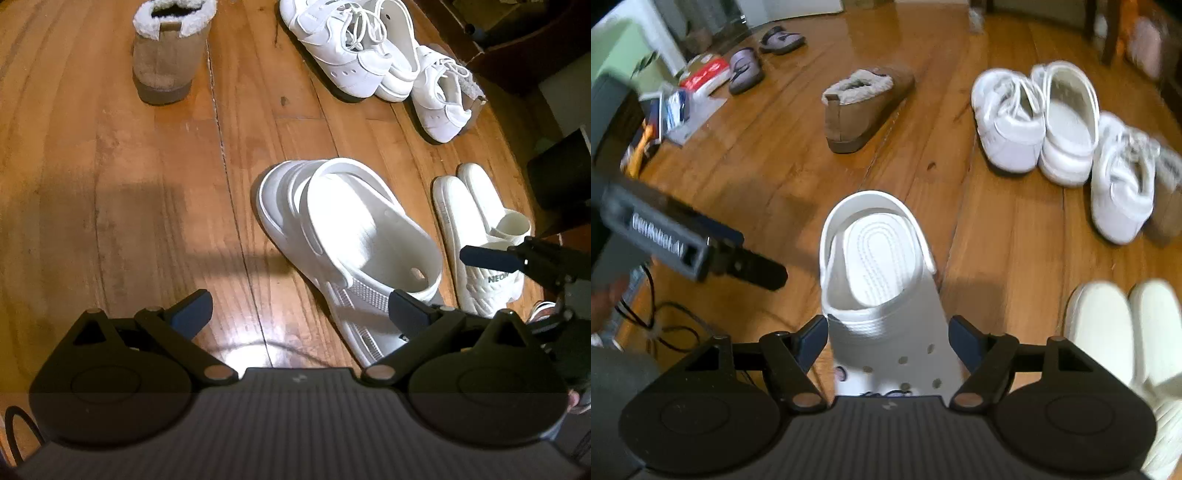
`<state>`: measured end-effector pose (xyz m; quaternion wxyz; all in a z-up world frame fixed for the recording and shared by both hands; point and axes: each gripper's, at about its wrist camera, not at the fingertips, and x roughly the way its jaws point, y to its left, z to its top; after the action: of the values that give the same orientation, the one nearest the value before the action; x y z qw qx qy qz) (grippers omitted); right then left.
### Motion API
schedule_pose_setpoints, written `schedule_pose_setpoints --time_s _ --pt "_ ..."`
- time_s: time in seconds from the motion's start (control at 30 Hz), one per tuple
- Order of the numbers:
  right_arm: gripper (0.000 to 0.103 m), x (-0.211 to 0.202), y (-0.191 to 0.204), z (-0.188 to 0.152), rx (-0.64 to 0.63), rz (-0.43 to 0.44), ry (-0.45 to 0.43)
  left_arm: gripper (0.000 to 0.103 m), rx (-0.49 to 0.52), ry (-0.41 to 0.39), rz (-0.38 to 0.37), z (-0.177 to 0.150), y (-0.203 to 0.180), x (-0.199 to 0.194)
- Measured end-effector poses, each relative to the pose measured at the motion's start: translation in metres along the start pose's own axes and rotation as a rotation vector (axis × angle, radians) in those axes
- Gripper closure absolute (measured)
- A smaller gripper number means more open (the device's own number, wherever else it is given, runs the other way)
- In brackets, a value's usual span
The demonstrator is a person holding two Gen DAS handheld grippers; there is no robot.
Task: Organize scattered shoes
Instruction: 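Lower the Croc beside the cream slides and open the right gripper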
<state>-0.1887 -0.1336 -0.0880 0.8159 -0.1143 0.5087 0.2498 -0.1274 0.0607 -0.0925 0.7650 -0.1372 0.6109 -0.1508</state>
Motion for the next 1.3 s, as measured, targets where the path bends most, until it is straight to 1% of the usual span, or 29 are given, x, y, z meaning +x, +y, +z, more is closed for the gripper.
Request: schedule_pose_setpoints --time_s 0.13,0.27,0.33,0.37,0.5,0.57,0.7,0.77,0.83,0.97,1.07,1.1,1.2,1.3 --pt "0.026 0.002 0.014 -0.012 -0.084 -0.005 -0.015 0.000 -0.030 0.026 -0.025 0.004 0.008 0.006" --pt "0.024 0.006 0.024 -0.015 -0.182 -0.053 -0.014 0.000 -0.047 0.025 -0.017 0.007 0.014 0.008" --pt "0.013 0.011 0.026 -0.013 -0.202 -0.071 -0.019 0.000 -0.049 0.025 -0.021 0.008 0.015 0.009" --pt "0.012 0.016 0.026 -0.012 -0.208 -0.082 -0.023 0.000 -0.052 0.027 -0.022 0.008 0.015 0.009" --pt "0.012 0.037 0.027 -0.008 -0.191 -0.071 0.018 0.000 -0.057 0.027 -0.018 0.010 0.016 0.012" --pt "0.012 0.044 0.030 -0.008 -0.200 -0.076 0.014 0.000 -0.055 0.028 -0.018 0.010 0.015 0.013" --pt "0.013 0.057 0.037 -0.008 -0.253 -0.118 0.009 0.000 -0.045 0.035 -0.017 0.010 0.011 0.017" --pt "0.015 0.058 0.034 -0.008 -0.237 -0.117 0.009 0.000 -0.041 0.040 -0.017 0.010 0.009 0.019" --pt "0.019 0.059 0.031 -0.007 -0.219 -0.115 0.008 0.000 -0.035 0.040 -0.021 0.010 0.006 0.019" --pt "0.020 0.047 0.007 -0.004 0.000 -0.122 0.047 0.000 -0.020 0.032 -0.030 0.011 0.001 0.016" --pt "0.020 0.033 -0.010 -0.007 0.092 -0.164 0.059 0.000 -0.006 0.027 -0.034 0.012 -0.003 0.013" --pt "0.020 0.031 -0.012 -0.007 0.097 -0.178 0.055 0.000 -0.002 0.028 -0.035 0.013 -0.004 0.014" --pt "0.020 0.019 -0.018 -0.010 0.087 -0.266 0.040 0.000 0.004 0.035 -0.033 0.013 -0.007 0.016" --pt "0.019 0.017 -0.028 -0.008 0.125 -0.301 0.037 0.000 0.010 0.043 -0.030 0.012 -0.011 0.018"
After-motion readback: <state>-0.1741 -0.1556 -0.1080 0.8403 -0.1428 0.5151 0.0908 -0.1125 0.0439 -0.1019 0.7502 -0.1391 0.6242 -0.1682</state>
